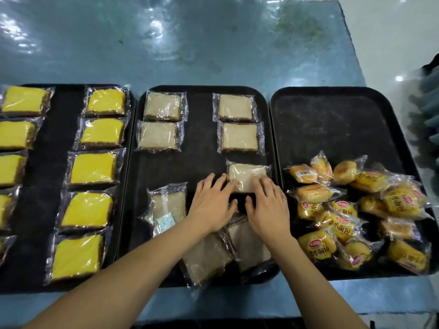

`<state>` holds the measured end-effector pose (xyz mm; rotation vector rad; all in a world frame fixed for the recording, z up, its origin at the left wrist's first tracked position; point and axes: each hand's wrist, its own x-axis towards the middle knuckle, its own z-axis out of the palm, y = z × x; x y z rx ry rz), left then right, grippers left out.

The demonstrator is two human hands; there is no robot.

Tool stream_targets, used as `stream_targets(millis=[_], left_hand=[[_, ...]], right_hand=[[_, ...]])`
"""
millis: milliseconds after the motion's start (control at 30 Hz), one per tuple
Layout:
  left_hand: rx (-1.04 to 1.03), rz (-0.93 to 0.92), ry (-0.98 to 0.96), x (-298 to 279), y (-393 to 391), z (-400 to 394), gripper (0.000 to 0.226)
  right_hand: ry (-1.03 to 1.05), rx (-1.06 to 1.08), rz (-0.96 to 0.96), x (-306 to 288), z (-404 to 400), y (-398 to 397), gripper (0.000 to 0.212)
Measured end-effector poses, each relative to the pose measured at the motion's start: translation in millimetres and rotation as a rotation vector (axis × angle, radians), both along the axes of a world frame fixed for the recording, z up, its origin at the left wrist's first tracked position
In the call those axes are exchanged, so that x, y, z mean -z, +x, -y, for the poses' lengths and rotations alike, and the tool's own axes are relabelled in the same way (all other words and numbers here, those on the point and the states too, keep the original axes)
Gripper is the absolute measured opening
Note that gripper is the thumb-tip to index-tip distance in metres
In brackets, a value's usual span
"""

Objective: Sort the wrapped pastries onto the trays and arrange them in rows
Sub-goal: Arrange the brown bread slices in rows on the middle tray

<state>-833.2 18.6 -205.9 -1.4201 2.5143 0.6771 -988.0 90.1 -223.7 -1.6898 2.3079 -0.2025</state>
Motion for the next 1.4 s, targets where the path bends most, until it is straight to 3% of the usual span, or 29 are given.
stream_targets(millis=[167,267,333,500,633,733,867,967,1067,1133,1200,1300,1400], left_hand=[[-0.004,-0.075,-0.061,-11.5,27.9,-15.3,0.058],[-0.083,-0.122,-0.199,-18.3,69.6,-35.8,0.059],[-0.16,-0.116,-0.252,-14.9,103.8,-56.2,0.067],[-0.184,-0.013,-0.105,10.9,168.0,-91.1,0.1],[-0.197,-0.169,-0.217,13.3,175.4,-77.9,0.067],[-0.309,-0.407,-0.238,-2.3,179.1,-77.2,0.046],[-0.841,-0.984,0.165,-35.5,179.0,-65.3,0.013],[-1.068,-1.143,0.367,-28.6,174.4,-50.2,0.018],[-0.97,-1.004,0.396,-18.6,173.7,-32.0,0.018],[-0.886,-0.878,0.295,-14.4,176.0,-11.9,0.017],[-0.838,-0.665,0.116,-10.3,180.5,8.3,0.033],[-0.61,-0.265,-0.196,-7.2,187.8,16.8,0.053],[-0.309,-0.063,-0.166,1.7,188.5,2.2,0.051]], right_hand=[[0.055,-0.07,-0.011,8.2,13.2,-5.4,0.064],[0.064,-0.052,-0.038,3.7,15.2,-0.9,0.063],[-0.007,-0.044,-0.033,-4.5,11.4,14.6,0.06],[-0.016,-0.166,0.103,-20.0,-4.3,80.0,0.058],[-0.009,-0.174,0.126,-24.3,-13.0,108.1,0.06],[-0.033,-0.169,0.188,-29.0,-14.9,112.8,0.057],[0.006,-0.015,0.504,-40.8,-4.2,124.6,0.051],[0.068,0.085,0.801,-48.2,9.5,144.5,0.044],[0.054,0.092,0.9,-44.0,27.1,161.0,0.044],[0.021,0.09,0.858,-41.1,43.0,165.2,0.05],[0.015,0.094,0.783,-37.7,60.6,162.3,0.053],[0.058,-0.031,0.504,-31.0,75.7,155.7,0.053],[0.065,-0.203,0.301,-19.5,71.1,153.5,0.05]])
